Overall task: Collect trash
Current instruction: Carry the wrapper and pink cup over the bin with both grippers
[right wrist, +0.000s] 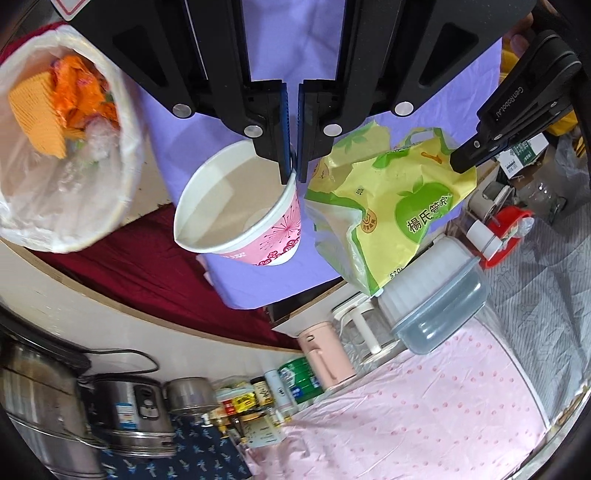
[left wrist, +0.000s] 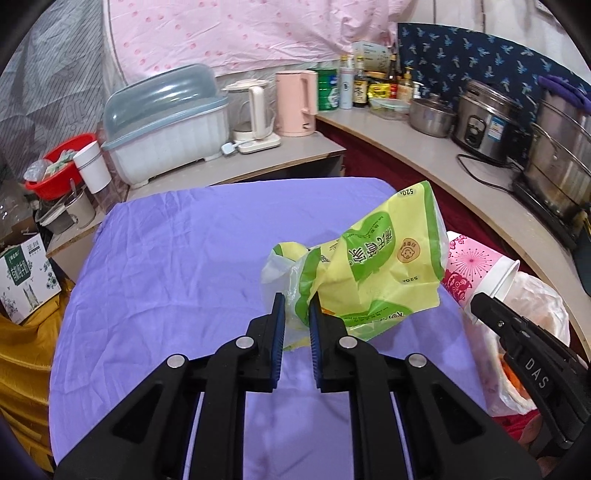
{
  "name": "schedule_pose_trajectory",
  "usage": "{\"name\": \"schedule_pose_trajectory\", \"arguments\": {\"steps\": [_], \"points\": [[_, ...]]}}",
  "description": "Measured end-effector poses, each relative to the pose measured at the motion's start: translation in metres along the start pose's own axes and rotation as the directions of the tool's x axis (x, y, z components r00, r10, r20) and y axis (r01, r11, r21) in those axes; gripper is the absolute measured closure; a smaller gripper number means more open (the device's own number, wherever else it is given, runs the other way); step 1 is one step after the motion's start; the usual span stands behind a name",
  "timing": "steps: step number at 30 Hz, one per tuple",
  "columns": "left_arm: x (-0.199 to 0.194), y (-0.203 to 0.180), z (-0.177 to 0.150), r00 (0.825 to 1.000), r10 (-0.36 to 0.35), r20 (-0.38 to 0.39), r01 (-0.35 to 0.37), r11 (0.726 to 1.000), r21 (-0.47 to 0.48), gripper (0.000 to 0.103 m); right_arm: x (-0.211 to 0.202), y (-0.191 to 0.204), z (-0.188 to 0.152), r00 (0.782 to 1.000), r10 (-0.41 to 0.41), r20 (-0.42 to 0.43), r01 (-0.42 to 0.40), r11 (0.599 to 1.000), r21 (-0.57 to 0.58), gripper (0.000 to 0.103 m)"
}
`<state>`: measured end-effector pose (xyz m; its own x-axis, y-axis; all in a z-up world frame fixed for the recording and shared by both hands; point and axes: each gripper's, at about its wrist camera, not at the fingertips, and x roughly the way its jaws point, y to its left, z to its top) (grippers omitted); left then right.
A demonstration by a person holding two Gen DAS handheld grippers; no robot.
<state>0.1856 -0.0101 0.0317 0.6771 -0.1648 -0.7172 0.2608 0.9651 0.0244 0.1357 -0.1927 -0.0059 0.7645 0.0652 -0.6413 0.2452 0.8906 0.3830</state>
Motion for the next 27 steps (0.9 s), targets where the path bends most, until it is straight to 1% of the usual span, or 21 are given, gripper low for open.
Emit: {"name": "schedule_pose_trajectory", "arguments": {"steps": [8, 12, 15, 21, 27], "points": [[-0.022, -0.069, -0.014, 0.998, -0.067, 0.005, 0.067, 0.994, 0.081, 0.091, -0.052, -0.056, -0.010, 0.998, -0.042, 0.053, 0.038, 0.997, 0.072, 0.099], [-0.030, -0.106, -0.021, 0.995, -0.104, 0.004, 0.103, 0.987, 0.124, 0.091, -0.074, -0.090, -0.016, 0.995, -0.073, 0.071, 0.064, 0.991, 0.116, 0.099], [-0.033, -0.127, -0.025, 0.992, -0.127, -0.002, 0.126, 0.981, 0.147, 0.091, -0.088, -0.116, -0.020, 0.992, -0.099, 0.082, 0.086, 0.985, 0.149, 0.099], [-0.032, -0.172, -0.034, 0.986, -0.163, -0.024, 0.164, 0.966, 0.200, 0.091, -0.104, -0.162, -0.028, 0.985, -0.146, 0.087, 0.123, 0.968, 0.220, 0.099], [-0.021, -0.214, -0.040, 0.981, -0.183, -0.058, 0.192, 0.949, 0.251, 0.091, -0.110, -0.200, -0.036, 0.980, -0.183, 0.079, 0.155, 0.949, 0.274, 0.099]]}}
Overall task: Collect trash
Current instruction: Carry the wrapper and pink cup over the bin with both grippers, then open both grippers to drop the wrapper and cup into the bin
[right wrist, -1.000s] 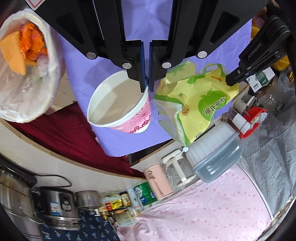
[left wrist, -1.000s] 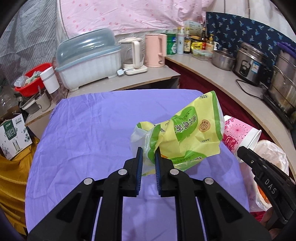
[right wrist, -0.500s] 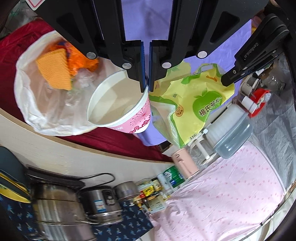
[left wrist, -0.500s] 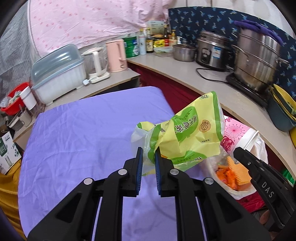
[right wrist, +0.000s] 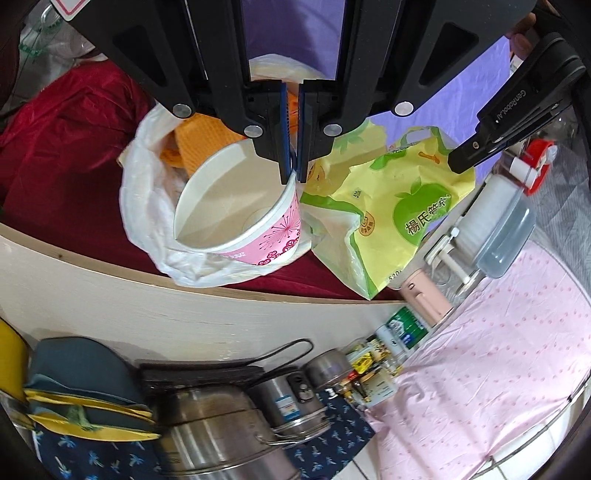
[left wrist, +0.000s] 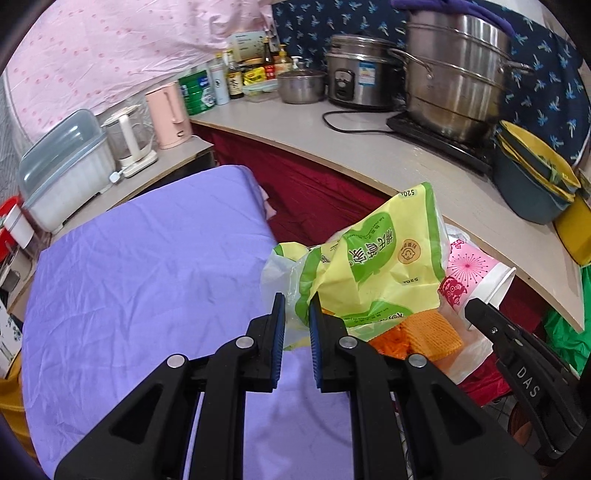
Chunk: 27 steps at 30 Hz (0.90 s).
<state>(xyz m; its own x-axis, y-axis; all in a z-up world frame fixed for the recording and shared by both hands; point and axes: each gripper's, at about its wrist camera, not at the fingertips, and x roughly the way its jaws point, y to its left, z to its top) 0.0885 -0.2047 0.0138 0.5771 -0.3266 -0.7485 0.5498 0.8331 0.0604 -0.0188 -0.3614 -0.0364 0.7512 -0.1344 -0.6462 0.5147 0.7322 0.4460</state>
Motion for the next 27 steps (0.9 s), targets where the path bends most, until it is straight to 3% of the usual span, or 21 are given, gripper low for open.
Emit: {"name": "schedule_pose_trajectory", "arguments": {"steps": [6, 13, 15, 17, 25, 27], "points": [[0.024, -0.022, 0.003, 0.999, -0.019, -0.034, 0.020, 0.999, 0.028, 0.089, 0.006, -0.021, 0.002, 1.000, -0.026, -0.004, 0.026, 0.999, 0.028, 0.099], [0.040, -0.021, 0.004, 0.998, -0.008, -0.055, 0.008, 1.000, 0.009, 0.084, 0.014, -0.023, 0.003, 0.999, -0.041, -0.010, 0.042, 0.999, 0.035, 0.099], [0.040, -0.018, 0.004, 0.998, -0.001, -0.055, 0.001, 1.000, 0.000, 0.069, 0.017, -0.022, 0.004, 0.999, -0.041, -0.012, 0.041, 0.999, 0.035, 0.099], [0.040, -0.014, 0.003, 0.999, 0.009, -0.047, -0.010, 1.000, -0.010, 0.061, 0.019, -0.020, 0.005, 0.999, -0.036, -0.014, 0.037, 0.999, 0.034, 0.099], [0.035, 0.000, 0.002, 0.999, 0.036, -0.039, -0.037, 0.999, -0.026, 0.060, 0.033, 0.000, 0.008, 1.000, -0.014, -0.025, 0.015, 1.000, 0.009, 0.097], [0.033, 0.003, 0.001, 0.998, 0.044, -0.040, -0.045, 0.998, -0.034, 0.060, 0.039, 0.003, 0.008, 0.999, -0.007, -0.040, 0.008, 1.000, 0.005, 0.092]]}}
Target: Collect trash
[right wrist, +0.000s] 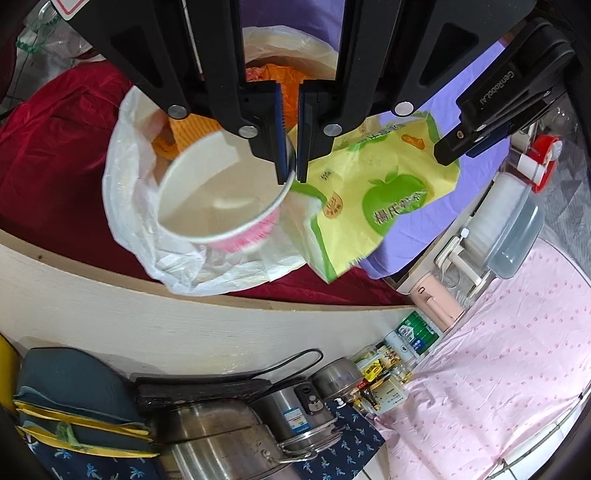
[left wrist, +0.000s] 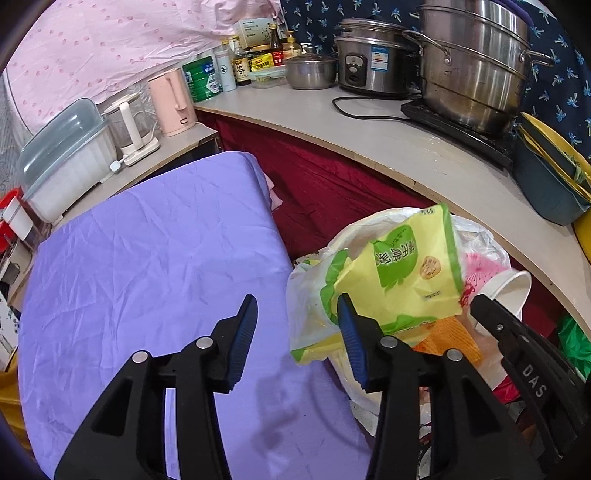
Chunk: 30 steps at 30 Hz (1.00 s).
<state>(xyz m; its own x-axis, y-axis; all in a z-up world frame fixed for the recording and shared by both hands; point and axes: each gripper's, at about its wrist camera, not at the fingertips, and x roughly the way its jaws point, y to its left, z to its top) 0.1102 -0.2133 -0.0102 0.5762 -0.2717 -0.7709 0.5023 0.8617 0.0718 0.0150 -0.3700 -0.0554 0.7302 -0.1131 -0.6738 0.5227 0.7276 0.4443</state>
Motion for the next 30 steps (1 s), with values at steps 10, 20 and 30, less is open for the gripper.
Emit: {"name": "schedule_pose_trajectory", "arguments": {"steps": [10, 20, 30], "points": [[-0.013, 0.020, -0.003, 1.000, 0.014, 0.018, -0.013, 0.999, -0.044, 0.048, 0.010, 0.005, -0.009, 1.000, 0.011, -0.025, -0.010, 1.000, 0.019, 0.075], [-0.017, -0.003, 0.002, 0.999, -0.007, 0.037, 0.007, 1.000, -0.003, 0.044, -0.029, -0.008, -0.010, 0.999, -0.003, 0.032, 0.001, 0.999, 0.037, 0.070], [-0.022, -0.005, -0.008, 1.000, -0.002, 0.032, 0.002, 1.000, 0.005, 0.041, -0.047, -0.001, -0.016, 0.999, -0.024, 0.048, 0.025, 1.000, -0.017, 0.064]]}}
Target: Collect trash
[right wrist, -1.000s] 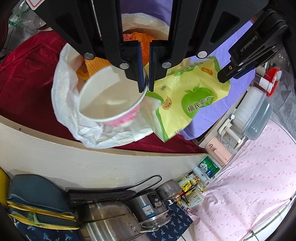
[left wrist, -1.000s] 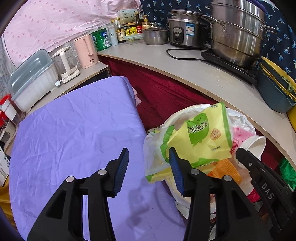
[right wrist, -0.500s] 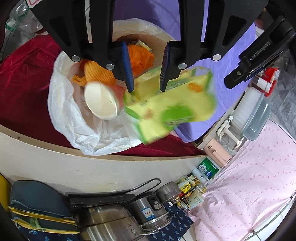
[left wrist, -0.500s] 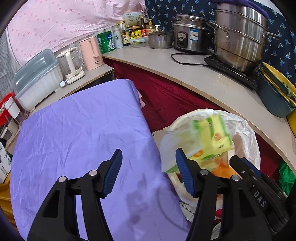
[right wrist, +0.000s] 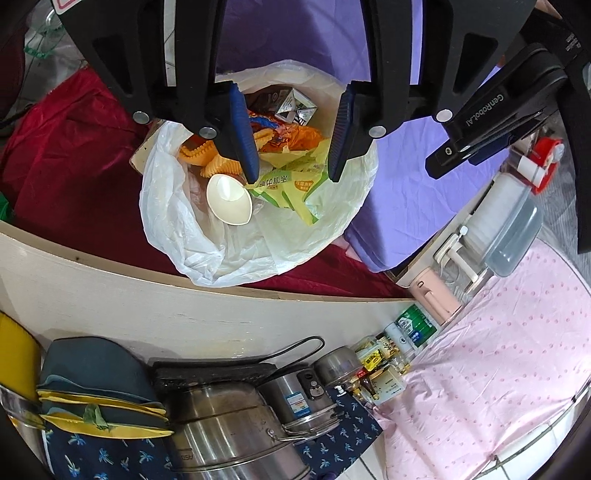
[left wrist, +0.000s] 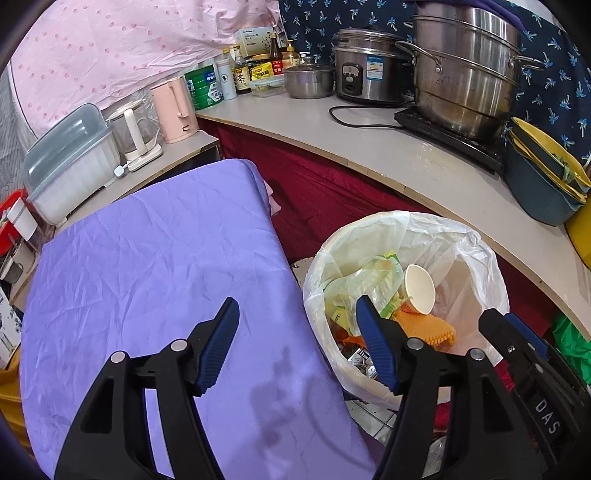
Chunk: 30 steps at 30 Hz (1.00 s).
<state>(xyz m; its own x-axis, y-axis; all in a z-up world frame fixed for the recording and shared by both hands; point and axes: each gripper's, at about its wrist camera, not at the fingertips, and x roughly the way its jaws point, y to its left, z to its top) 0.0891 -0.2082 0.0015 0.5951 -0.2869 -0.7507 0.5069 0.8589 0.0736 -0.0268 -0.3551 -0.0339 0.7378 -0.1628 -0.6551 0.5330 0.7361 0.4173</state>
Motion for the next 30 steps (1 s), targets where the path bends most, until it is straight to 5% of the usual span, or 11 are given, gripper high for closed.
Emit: {"name": "schedule_pose_trajectory", "arguments": {"steps": [7, 20, 28, 30], "points": [[-0.010, 0.003, -0.009, 1.000, 0.018, 0.010, -0.018, 1.000, 0.009, 0.038, -0.011, 0.011, -0.003, 1.000, -0.012, 0.002, 0.012, 0.999, -0.048, 0.053], [-0.034, 0.017, -0.037, 0.997, 0.074, 0.020, -0.074, 0.997, 0.004, 0.015, -0.047, 0.026, -0.018, 0.998, -0.062, 0.027, 0.065, 0.987, -0.146, 0.026], [-0.046, 0.025, -0.050, 0.996, 0.087, 0.001, -0.087, 0.996, -0.005, 0.013, -0.062, 0.032, -0.029, 0.995, -0.097, 0.006, 0.096, 0.977, -0.191, 0.016], [-0.048, 0.024, -0.052, 0.996, 0.085, -0.004, -0.085, 0.996, -0.001, 0.013, -0.062, 0.033, -0.032, 0.994, -0.110, 0.003, 0.108, 0.973, -0.204, 0.005]]}}
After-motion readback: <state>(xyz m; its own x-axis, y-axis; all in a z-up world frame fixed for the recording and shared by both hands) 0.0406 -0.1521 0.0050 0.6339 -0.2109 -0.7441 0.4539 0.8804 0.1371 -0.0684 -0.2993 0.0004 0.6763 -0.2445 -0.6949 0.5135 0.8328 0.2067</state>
